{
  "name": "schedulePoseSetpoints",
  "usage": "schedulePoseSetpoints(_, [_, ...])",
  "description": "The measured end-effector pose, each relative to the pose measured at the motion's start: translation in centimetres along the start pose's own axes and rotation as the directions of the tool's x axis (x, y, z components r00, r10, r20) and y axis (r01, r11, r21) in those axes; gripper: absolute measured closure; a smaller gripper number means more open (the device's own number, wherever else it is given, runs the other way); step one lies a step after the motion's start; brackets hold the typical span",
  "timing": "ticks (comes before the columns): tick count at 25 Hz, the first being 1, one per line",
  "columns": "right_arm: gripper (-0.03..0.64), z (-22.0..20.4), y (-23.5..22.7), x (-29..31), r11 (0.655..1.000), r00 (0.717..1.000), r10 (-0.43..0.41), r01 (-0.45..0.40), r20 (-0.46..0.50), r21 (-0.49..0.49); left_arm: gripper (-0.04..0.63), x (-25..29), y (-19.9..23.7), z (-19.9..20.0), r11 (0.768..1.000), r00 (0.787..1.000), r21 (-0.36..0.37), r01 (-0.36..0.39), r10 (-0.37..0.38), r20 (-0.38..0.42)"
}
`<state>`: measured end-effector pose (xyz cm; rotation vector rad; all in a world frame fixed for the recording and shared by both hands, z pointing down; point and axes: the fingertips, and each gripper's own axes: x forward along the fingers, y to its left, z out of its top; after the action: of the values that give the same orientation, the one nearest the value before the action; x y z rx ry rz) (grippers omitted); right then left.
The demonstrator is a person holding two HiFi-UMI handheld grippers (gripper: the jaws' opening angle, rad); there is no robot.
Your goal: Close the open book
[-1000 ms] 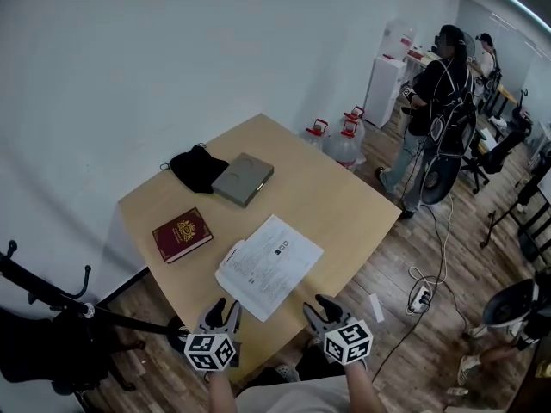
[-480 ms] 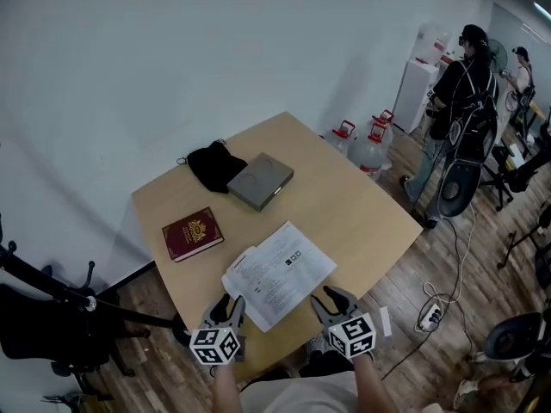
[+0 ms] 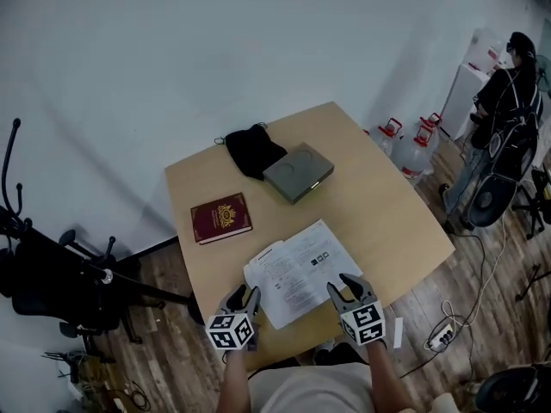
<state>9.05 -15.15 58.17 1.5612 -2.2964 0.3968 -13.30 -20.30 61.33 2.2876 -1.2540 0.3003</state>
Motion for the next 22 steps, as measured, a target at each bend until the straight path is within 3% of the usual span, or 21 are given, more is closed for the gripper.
schedulePoseSetpoints(4, [0.462,-1.2,0.8,2.1,0.996,0.996,0.079,-0.08,-0.045,-0.026,0.425,0.7,1.3,-2.9,0.997,0.999,-0.071,-0.034,0.032,-0.03])
schedulePoseSetpoints(9, [0.462,-3.5,1.8,4.6,0.968,0.973,0.179,-0.2,-0.147,-0.149,0.425,0.8,2.2,-6.9,0.983,0.993,-0.167,-0.075,0.058,-0.105])
schedulePoseSetpoints(14, [0.46,-6.4,2.5,6.1,0.905,0.937,0.25,-0.316,-0.245,-0.285,0.425,1.8,1.5,-10.7,0.956,0.987,-0.293,-0.028,-0.02,-0.158])
schedulePoseSetpoints(17, [0.459,-8.1,3.6,6.3,0.813,0.901,0.303,-0.414,-0.311,-0.408,0.422,2.0,2.8,-12.2,0.907,0.991,-0.417,-0.058,0.002,-0.132])
schedulePoseSetpoints(20, [0.446,-9.8,4.4,5.9,0.698,0.861,0.342,-0.5,-0.376,-0.512,0.403,2.3,4.0,-12.6,0.812,0.997,-0.581,-0.046,0.003,-0.076])
schedulePoseSetpoints(22, [0.434,-10.9,4.7,5.6,0.65,0.839,0.361,-0.539,-0.406,-0.536,0.393,2.6,4.6,-12.9,0.764,0.999,-0.644,-0.042,0.01,-0.053])
